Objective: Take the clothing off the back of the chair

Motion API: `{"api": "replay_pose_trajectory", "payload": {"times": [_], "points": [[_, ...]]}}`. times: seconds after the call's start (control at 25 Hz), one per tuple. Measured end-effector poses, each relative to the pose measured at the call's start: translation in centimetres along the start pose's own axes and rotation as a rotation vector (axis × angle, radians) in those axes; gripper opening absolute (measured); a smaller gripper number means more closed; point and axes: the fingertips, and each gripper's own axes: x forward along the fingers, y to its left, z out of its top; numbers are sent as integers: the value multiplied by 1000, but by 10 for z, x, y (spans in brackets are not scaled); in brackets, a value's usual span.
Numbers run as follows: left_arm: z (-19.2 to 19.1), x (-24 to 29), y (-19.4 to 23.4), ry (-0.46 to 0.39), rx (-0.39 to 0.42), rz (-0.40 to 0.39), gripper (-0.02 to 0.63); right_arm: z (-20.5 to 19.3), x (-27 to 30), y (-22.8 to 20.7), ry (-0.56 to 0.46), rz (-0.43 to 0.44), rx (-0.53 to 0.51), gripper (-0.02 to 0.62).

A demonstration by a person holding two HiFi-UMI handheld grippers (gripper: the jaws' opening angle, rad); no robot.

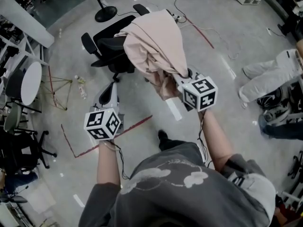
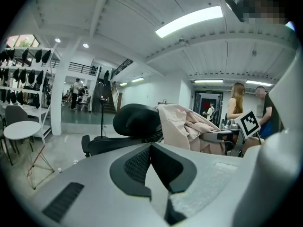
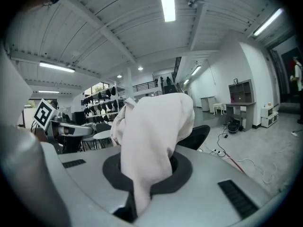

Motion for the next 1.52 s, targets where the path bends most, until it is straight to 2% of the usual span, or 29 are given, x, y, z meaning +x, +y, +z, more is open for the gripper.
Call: {"api": "replay_pose_trajectory", "payload": {"times": [0.28,0.48,1.16,1.52], "points": [[-7,-53,-3,-29,1,-42,0,12,-37,44,-28,-35,-57,11],[2,-86,-10,-44,-1,-65,1,26,-68,72,-50,-44,-60,11],[-27,-204,-43,-81,-7,-93,1,1,-171,162,-83,-67,-67,11],[-45,-247,-69,-84,-9,-116,0,-18,-225,185,-83,-91,-79,11]]}}
